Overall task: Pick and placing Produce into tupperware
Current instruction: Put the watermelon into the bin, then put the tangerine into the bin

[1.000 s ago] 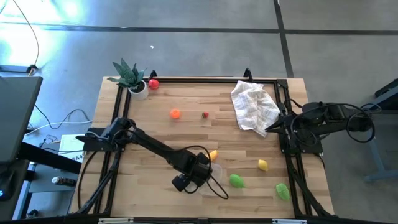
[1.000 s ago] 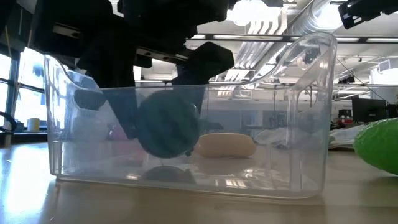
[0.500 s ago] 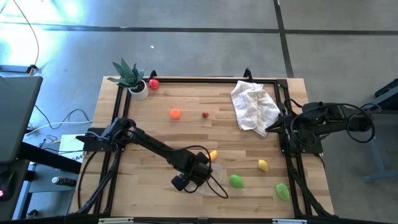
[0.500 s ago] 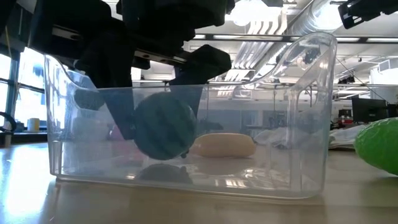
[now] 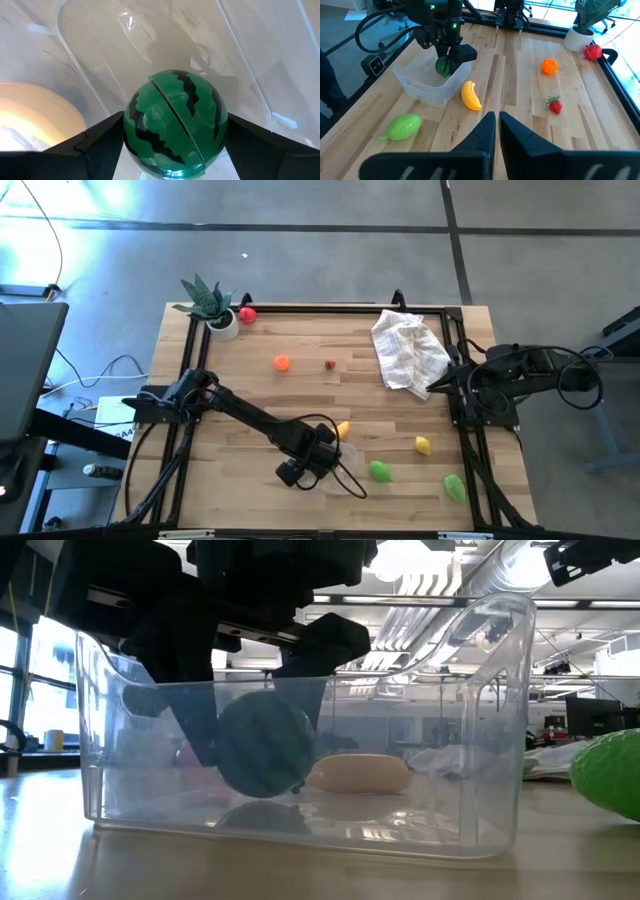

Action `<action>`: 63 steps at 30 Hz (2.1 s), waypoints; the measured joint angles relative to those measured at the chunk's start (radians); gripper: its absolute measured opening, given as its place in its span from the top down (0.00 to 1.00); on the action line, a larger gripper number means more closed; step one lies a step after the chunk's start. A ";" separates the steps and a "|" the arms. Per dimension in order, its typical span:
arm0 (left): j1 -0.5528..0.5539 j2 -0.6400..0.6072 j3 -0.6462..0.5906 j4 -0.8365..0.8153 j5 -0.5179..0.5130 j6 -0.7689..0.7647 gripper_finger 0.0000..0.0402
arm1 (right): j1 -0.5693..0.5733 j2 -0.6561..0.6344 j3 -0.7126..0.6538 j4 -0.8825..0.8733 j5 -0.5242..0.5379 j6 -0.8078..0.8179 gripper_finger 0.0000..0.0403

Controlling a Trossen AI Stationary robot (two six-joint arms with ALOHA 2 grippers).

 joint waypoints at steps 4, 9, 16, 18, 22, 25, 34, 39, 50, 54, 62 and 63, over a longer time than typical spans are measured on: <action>0.000 0.000 0.000 0.001 0.000 -0.011 0.19 | 0.000 0.000 0.000 0.000 0.000 0.000 0.96; 0.000 0.000 0.000 -0.007 0.000 -0.014 0.15 | 0.000 0.000 0.000 0.000 0.000 0.000 0.96; 0.000 0.000 0.000 -0.024 0.011 -0.045 0.16 | 0.000 0.000 0.000 0.000 0.000 0.000 0.96; 0.000 0.000 0.005 -0.036 0.012 -0.055 0.17 | 0.000 0.000 0.000 0.000 0.000 0.000 0.96; 0.000 -0.002 0.043 -0.073 -0.004 -0.056 0.19 | 0.000 0.000 0.000 0.000 0.000 0.000 0.96; 0.000 -0.002 0.067 -0.099 -0.006 -0.065 0.19 | 0.000 0.000 0.000 0.000 0.000 0.000 0.96; -0.017 -0.002 0.088 -0.143 -0.005 -0.150 0.20 | 0.000 0.000 0.000 0.000 0.000 0.000 0.96; -0.029 -0.003 0.088 -0.170 -0.007 -0.204 0.20 | 0.000 0.000 0.000 0.000 0.000 0.000 0.96; -0.049 -0.003 0.088 -0.214 -0.006 -0.329 0.20 | 0.000 0.000 0.000 0.000 0.000 0.000 0.96; -0.066 -0.003 0.088 -0.218 -0.006 -0.380 0.20 | 0.000 0.000 0.000 0.000 0.000 0.000 0.96; -0.095 -0.004 0.088 -0.218 -0.006 -0.478 0.20 | 0.000 0.000 0.000 0.000 0.000 0.000 0.96; -0.096 -0.004 0.088 -0.218 -0.006 -0.492 0.20 | 0.000 0.000 0.000 0.000 0.000 0.000 0.96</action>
